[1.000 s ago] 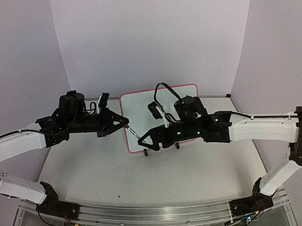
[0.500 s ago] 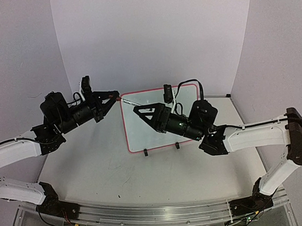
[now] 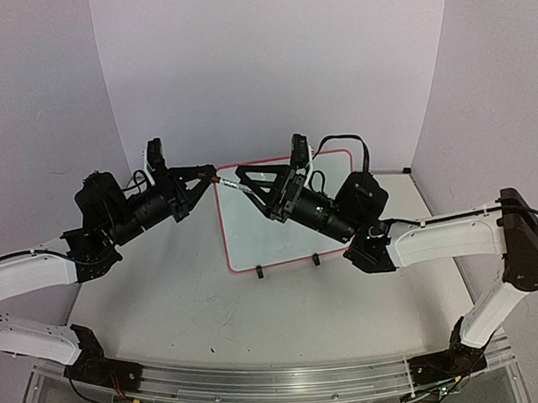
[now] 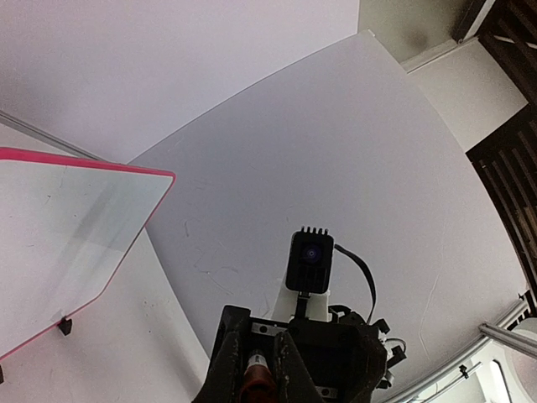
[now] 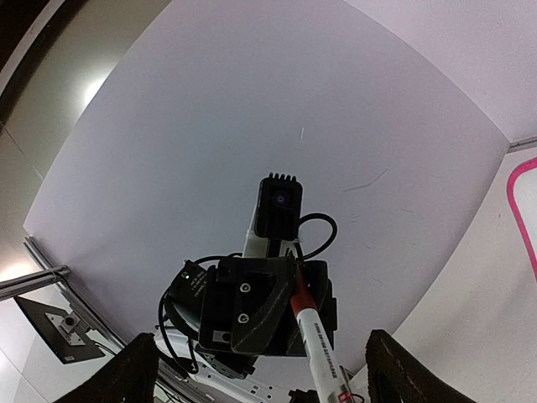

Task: Write a sentence on the whiteboard
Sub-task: Pass from the left arm to the right

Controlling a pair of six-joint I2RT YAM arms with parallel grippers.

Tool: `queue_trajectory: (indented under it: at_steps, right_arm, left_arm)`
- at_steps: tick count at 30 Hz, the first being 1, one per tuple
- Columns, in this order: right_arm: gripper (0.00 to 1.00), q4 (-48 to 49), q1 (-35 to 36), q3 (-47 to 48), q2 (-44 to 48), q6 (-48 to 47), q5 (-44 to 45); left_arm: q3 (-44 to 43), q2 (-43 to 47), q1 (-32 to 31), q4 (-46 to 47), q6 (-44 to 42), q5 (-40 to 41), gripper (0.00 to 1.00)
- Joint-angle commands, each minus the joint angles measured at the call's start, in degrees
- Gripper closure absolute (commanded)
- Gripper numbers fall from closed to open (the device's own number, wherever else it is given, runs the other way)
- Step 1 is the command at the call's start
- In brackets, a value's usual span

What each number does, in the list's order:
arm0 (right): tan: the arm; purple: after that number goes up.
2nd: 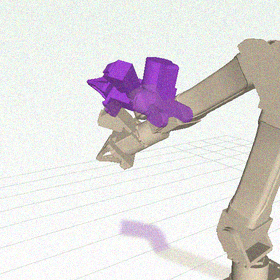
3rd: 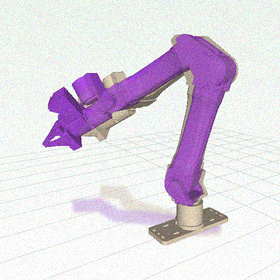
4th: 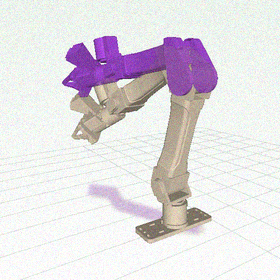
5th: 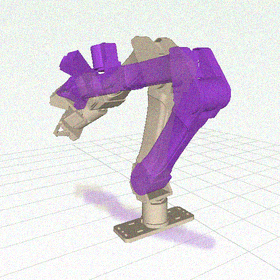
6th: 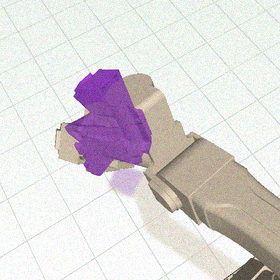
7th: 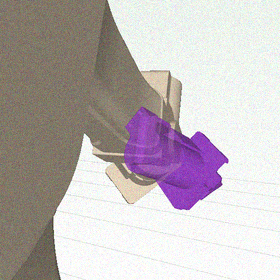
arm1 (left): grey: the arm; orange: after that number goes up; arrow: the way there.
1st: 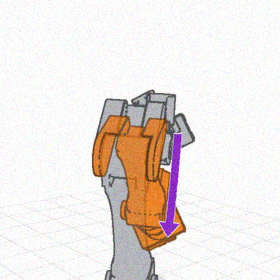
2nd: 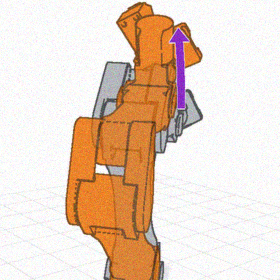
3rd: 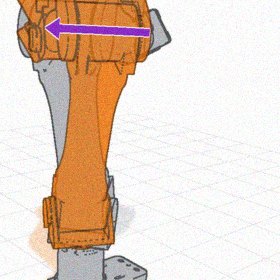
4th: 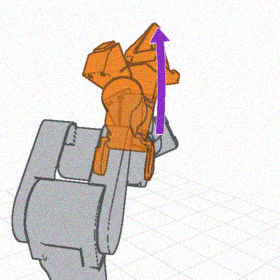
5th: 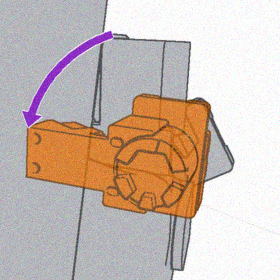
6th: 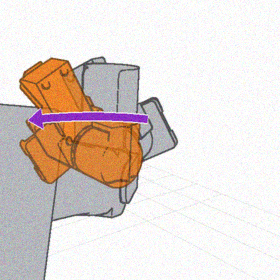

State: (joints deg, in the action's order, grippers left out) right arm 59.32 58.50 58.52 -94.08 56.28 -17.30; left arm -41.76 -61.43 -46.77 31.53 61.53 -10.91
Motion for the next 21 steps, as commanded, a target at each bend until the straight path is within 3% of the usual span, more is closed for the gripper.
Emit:
queue_trajectory:
  at_steps: [1,6,21]
  right_arm:
    - [0.21,3.35,0.14,1.82,-0.40,0.85,-0.82]
    - [0.24,3.35,0.11,1.83,-0.47,1.10,-1.35]
    - [0.29,3.35,0.26,2.67,-1.45,1.82,-2.05]
  left_arm:
    - [-0.21,0.30,-0.39,1.23,-1.90,1.26,1.00]
    - [-0.86,1.51,-0.37,-1.36,-3.58,2.63,1.00]
    - [-3.13,-2.76,-0.82,2.94,-3.52,0.90,1.00]
